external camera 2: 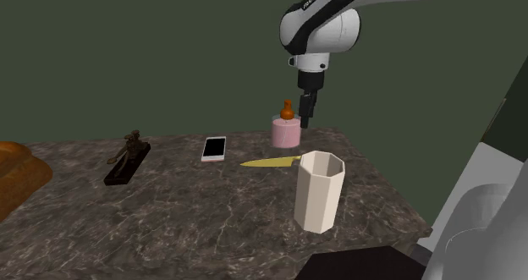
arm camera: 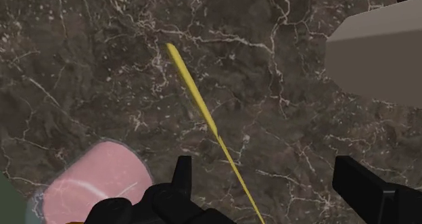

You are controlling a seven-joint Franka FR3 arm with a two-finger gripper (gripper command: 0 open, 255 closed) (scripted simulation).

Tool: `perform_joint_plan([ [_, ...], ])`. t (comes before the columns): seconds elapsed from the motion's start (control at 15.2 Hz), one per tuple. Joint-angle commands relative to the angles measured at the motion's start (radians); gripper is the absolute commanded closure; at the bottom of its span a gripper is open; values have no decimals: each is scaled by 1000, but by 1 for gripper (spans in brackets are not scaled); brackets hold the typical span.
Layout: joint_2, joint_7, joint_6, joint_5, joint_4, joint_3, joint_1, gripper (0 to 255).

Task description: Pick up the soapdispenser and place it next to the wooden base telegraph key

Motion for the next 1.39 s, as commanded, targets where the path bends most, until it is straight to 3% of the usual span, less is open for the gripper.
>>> perform_joint_plan([
  [0.0,78,-69,30,38,49,-20,1,0],
  [0.33,291,-250,65,166,215,-42,-40,0],
  [0.79,577,-440,48,318,513,4,-166,0],
  [1.32,623,-458,126,347,476,23,-179,0],
])
